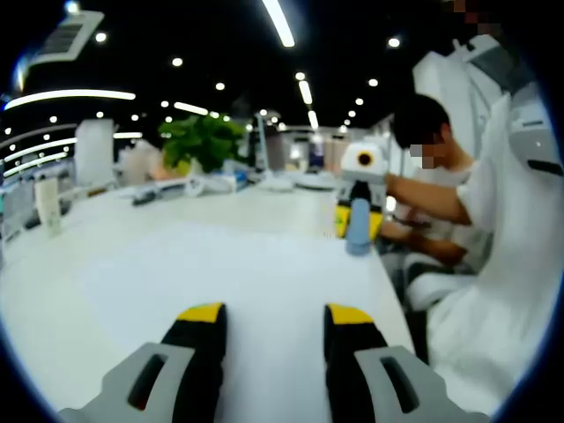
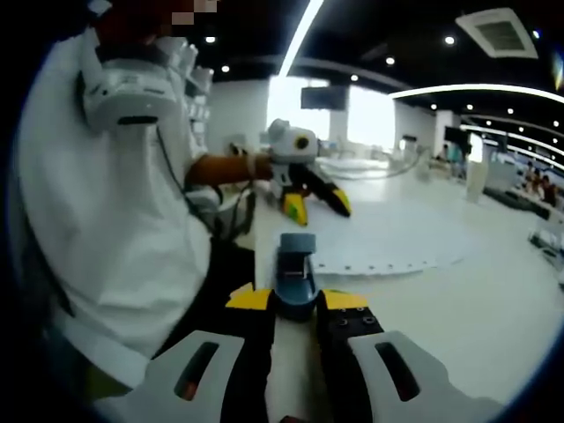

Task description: Pick up the paper insert the paper into the punch align the paper edges press the punch to punch holes

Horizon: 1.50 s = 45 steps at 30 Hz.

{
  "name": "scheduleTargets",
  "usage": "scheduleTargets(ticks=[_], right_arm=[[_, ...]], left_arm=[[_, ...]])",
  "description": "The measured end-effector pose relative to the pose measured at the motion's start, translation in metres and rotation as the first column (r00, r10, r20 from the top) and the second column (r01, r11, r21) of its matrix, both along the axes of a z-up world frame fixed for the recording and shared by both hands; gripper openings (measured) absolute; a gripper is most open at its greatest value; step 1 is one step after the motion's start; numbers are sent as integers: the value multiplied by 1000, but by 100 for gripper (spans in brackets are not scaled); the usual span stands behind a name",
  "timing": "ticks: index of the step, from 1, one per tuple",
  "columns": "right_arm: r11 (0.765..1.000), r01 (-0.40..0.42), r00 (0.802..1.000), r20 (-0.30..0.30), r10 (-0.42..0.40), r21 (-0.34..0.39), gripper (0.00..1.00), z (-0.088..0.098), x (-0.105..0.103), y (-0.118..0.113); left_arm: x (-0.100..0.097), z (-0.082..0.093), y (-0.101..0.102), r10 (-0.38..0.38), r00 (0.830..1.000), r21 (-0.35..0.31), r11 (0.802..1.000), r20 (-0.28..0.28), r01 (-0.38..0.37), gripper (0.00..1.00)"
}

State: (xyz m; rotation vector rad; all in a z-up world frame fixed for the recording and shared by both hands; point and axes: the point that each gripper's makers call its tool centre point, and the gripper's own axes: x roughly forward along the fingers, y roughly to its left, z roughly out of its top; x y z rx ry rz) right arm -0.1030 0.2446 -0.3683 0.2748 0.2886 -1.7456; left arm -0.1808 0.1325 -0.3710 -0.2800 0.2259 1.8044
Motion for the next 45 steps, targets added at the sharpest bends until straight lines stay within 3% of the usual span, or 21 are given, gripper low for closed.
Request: scheduleTargets(ticks=[15,20,27,30,35,40,45], right_arm=[[1000,-10,1000,-6,10,-8,23,1,-1,1],[999,0,1000,-5,0,-36,24,8,-1,1],[999,37,999,-4,-37,-38,27,10,0,8],[996,77,997,9,-77,-34,28,12,1,15],[979,185,982,61,-181,-85,28,20,-2,24],[948,271,963,42,-268,-165,27,38,3,38],[914,358,932,9,-363,-190,26,50,12,53]], left_arm=[[0,0,0,1,1000,0,1000,-1,-1,45],[6,1,2,-26,1000,6,1000,12,26,55],[14,25,5,-50,998,104,994,44,45,54],[34,38,23,-126,992,90,988,-17,127,53],[64,49,71,-264,963,86,960,-56,268,51],[80,33,115,-379,922,7,925,-86,381,45],[78,17,129,-406,909,-44,914,-94,403,44]])
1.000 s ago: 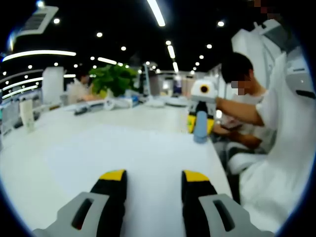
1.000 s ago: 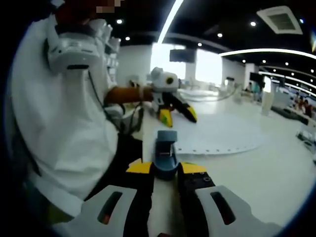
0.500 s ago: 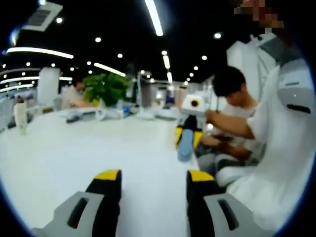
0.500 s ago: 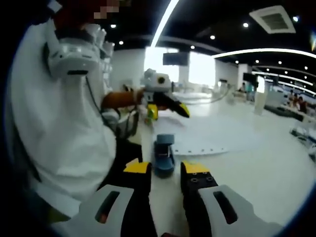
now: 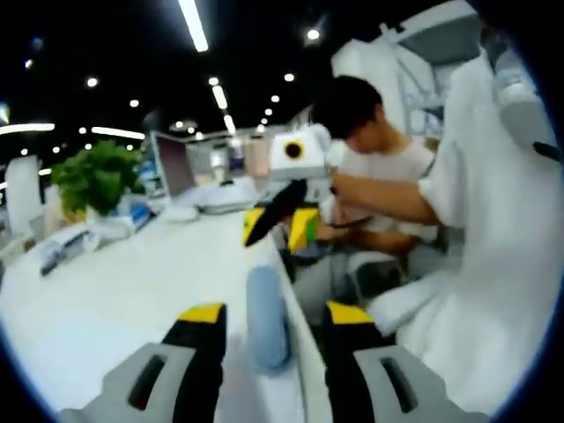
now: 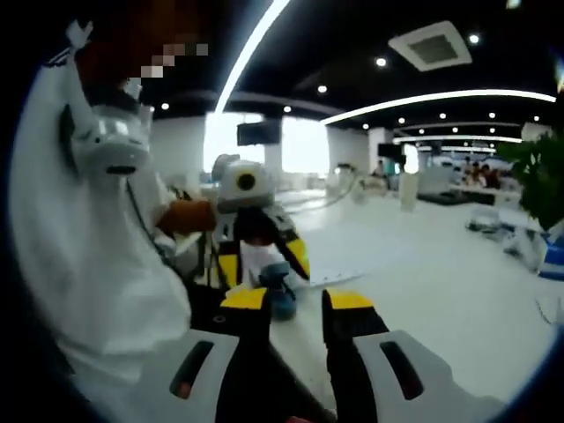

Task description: Pick up the paper insert the paper into the punch align the paper edges press the punch to punch holes

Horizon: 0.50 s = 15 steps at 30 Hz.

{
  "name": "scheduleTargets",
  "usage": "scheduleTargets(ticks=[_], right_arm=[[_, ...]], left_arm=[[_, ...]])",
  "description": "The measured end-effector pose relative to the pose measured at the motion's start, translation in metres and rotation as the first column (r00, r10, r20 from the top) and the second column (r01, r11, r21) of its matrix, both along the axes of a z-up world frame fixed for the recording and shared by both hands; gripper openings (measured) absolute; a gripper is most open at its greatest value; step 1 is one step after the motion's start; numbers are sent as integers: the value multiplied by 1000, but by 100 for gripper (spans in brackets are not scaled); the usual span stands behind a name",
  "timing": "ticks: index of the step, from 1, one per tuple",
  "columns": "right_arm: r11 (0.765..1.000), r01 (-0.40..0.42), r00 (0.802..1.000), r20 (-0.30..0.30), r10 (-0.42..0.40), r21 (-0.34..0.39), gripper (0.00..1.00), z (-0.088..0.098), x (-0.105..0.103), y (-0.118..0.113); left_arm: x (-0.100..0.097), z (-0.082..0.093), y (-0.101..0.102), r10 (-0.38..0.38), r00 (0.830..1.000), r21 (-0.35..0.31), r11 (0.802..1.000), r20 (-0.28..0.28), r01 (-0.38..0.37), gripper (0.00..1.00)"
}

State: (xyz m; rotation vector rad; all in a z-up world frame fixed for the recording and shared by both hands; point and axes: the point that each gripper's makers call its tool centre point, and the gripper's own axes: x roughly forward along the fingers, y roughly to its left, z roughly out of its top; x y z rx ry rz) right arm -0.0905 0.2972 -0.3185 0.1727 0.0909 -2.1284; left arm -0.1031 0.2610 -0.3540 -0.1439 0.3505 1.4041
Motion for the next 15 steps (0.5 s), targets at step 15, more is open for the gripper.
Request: scheduleTargets(ticks=[15], right_arm=[[994,111,994,14,-111,-25,23,-8,7,-2]], left_arm=[[-3,-10,2,2,999,28,1000,51,-4,30]])
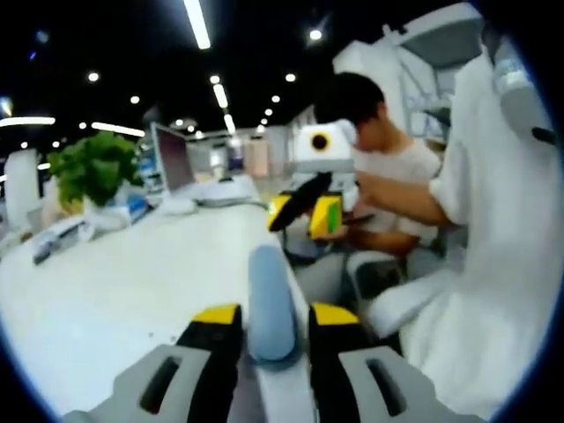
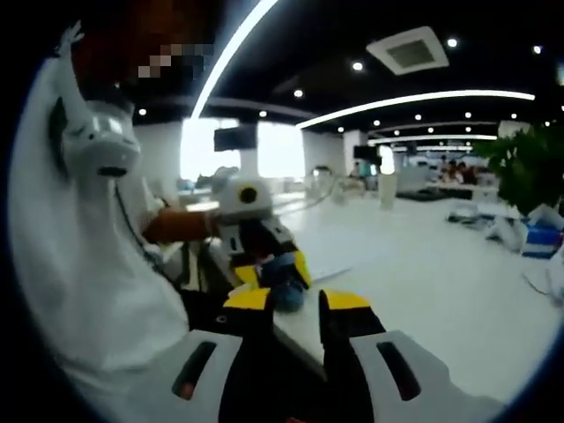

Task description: Pick up the paper insert the paper into the punch align the paper edges press the punch to punch holes

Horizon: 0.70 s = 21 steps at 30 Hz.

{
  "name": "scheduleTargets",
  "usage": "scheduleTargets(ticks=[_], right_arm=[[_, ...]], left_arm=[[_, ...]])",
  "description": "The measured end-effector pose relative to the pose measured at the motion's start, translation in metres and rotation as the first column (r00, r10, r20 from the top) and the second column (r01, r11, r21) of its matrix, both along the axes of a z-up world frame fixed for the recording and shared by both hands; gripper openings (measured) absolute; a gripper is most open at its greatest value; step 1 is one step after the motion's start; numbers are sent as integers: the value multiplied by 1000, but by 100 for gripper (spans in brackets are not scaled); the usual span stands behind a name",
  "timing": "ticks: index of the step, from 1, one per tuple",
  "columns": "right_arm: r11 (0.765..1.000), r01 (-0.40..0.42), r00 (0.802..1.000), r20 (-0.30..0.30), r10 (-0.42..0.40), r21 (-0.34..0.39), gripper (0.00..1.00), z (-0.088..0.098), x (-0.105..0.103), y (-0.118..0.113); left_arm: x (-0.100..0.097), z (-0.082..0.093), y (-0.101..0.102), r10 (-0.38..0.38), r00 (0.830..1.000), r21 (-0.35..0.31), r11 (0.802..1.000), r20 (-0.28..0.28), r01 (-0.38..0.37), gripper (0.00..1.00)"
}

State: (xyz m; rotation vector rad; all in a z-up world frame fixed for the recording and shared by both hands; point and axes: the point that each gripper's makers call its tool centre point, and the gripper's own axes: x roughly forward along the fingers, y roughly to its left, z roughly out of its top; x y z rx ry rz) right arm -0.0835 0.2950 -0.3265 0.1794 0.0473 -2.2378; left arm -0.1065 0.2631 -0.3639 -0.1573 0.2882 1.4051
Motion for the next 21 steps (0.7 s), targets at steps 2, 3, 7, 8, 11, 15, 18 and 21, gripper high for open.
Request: scheduleTargets(ticks=[2,3,7,8,11,15,18,21], right_arm=[[1000,24,1000,-7,-24,0,20,2,-3,1],[999,49,999,-18,-49,6,18,4,-7,3],[994,101,994,-28,-102,-29,13,15,-13,-4],[993,112,993,-20,-113,-44,11,18,-14,-7],[985,148,989,-8,-149,-86,7,28,-18,-13],[958,243,970,42,-240,-153,5,37,-29,-21],[935,326,945,16,-327,-139,5,40,-40,-23],[895,430,903,49,-428,-121,5,35,-50,-23]], left_arm=[[0,0,0,0,1000,4,1000,7,0,30],[0,0,0,-3,1000,8,1000,0,3,30],[1,-1,1,-8,1000,10,1000,-17,9,29],[0,0,1,-8,1000,12,1000,-10,8,29],[0,1,1,-7,1000,16,1000,8,7,28],[0,0,1,-7,1000,15,1000,3,7,27],[-1,0,1,-4,1000,14,1000,5,4,26],[-1,-1,1,-3,1000,14,1000,6,3,26]])
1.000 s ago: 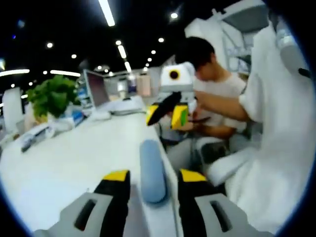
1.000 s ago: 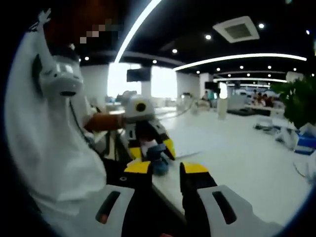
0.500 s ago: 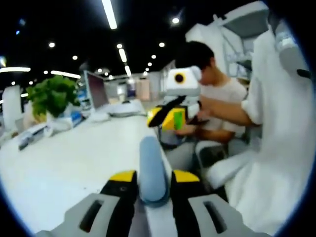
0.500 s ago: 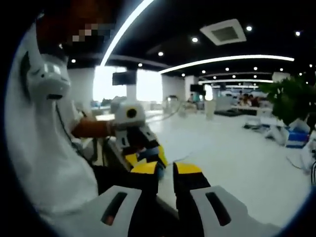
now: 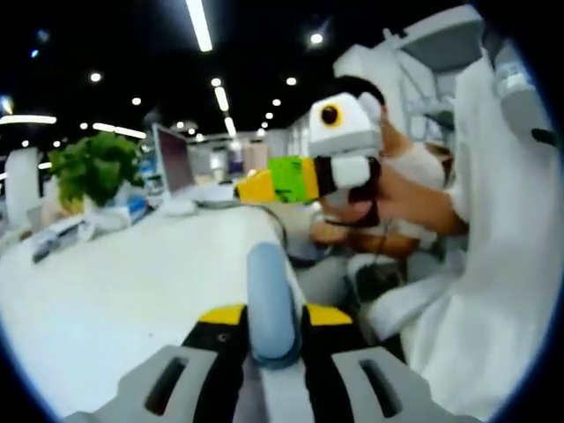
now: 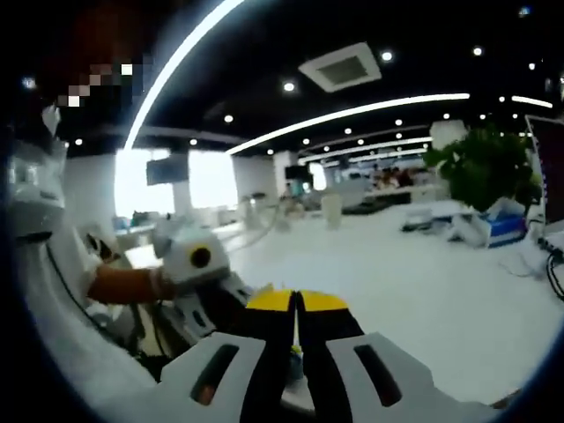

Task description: Pick up the paper insert the paper into the punch align the paper edges press the punch to punch holes

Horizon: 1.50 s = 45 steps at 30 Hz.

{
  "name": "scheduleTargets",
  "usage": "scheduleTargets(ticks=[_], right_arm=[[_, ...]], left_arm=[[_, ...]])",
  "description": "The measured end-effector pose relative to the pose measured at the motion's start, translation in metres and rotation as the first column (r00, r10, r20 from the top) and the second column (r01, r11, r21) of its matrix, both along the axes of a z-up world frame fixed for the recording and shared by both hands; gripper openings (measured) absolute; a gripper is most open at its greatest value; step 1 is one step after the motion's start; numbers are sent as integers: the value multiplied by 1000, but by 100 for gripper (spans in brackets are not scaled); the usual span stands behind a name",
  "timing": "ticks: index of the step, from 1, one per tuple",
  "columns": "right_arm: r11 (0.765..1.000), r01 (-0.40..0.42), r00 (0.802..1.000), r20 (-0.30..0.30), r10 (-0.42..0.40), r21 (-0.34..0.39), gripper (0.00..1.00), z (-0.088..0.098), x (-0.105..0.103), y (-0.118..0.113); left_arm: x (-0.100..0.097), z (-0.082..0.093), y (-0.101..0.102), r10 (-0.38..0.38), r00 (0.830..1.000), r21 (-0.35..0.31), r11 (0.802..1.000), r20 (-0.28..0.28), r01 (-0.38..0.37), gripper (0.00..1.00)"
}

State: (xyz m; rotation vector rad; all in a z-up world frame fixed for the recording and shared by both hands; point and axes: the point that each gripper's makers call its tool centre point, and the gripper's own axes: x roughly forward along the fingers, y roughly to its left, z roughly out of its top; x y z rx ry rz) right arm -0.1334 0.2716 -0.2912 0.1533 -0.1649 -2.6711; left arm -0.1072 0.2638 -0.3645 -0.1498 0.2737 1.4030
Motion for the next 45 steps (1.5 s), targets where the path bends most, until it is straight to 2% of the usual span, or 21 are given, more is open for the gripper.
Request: scheduleTargets(ticks=[1,3,5,8,11,13,21,27,31,33,36,39,40,42,43,45], right_arm=[[1000,-6,1000,-5,6,-1,5,0,-1,-5],[1000,18,1000,21,-18,13,5,-5,-4,-10],[996,37,999,13,-38,77,5,-8,-6,-15],[990,73,997,8,-75,122,5,-11,-10,-19],[988,73,997,25,-77,137,5,-19,-10,-24],[991,107,993,44,-111,84,4,-18,-10,-21],[981,134,991,8,-137,142,3,-20,-9,-26],[985,163,987,-8,-163,64,3,-21,-9,-20],[986,167,986,22,-167,-28,2,-25,-8,-15],[985,170,985,20,-170,-31,2,-25,-8,-15],[980,179,984,14,-178,-92,2,-25,-7,-13],[975,191,981,1,-192,-112,2,-28,-6,-11],[968,203,979,17,-203,-149,2,-32,-6,-7],[966,207,978,34,-204,-156,2,-40,-5,-3],[958,203,979,34,-200,-200,2,-40,-4,-3],[960,206,978,32,-204,-189,2,-39,-5,-4]], left_arm=[[0,0,0,0,1000,1,1000,1,0,26],[0,0,0,1,1000,1,1000,1,-1,25],[0,0,0,1,1000,3,1000,-2,-1,25],[1,0,-1,-1,1000,6,1000,-9,1,25],[1,0,-1,-3,1000,8,1000,-18,3,25],[1,0,-1,-4,1000,8,1000,-23,4,25],[2,0,-1,-5,1000,7,1000,-29,5,25],[2,-1,-1,-3,1000,5,1000,-24,3,24],[2,-1,-1,-3,1000,4,1000,-23,3,24],[2,-1,-1,-4,1000,3,1000,-24,4,24],[2,-1,-1,-4,1000,2,1000,-23,4,25],[2,-1,-1,-3,1000,2,1000,-23,3,25],[2,-1,-1,-3,1000,2,1000,-23,3,25],[2,-1,-1,-3,1000,2,1000,-24,3,24],[2,-1,-1,-2,1000,2,1000,-24,2,24],[1,-1,-1,-2,1000,1,1000,-22,2,24]])
